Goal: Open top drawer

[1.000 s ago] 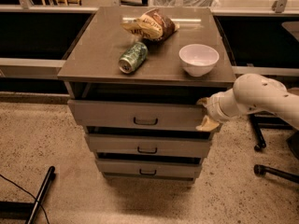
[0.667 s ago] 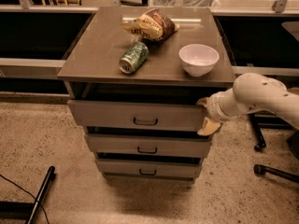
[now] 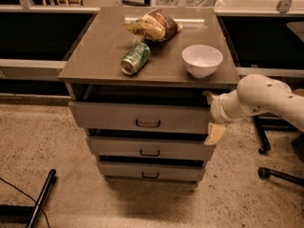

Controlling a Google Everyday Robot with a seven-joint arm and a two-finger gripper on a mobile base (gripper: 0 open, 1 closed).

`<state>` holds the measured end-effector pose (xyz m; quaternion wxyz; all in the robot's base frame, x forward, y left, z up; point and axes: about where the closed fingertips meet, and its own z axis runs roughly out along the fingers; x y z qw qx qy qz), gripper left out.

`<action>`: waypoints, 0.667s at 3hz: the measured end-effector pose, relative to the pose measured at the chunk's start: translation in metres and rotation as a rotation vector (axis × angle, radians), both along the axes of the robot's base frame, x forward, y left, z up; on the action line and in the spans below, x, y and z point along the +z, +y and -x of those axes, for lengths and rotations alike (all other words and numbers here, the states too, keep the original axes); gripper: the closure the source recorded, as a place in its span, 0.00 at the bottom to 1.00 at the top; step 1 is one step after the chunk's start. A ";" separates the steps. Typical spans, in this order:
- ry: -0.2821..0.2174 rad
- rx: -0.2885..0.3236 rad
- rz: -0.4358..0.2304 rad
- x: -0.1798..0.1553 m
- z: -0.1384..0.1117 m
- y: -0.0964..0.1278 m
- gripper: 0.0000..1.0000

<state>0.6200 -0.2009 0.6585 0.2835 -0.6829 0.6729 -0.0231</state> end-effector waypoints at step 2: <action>0.095 -0.010 0.062 0.001 -0.001 0.009 0.00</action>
Offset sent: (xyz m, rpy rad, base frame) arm -0.0001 0.0119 0.0056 -0.1136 0.1912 -0.0341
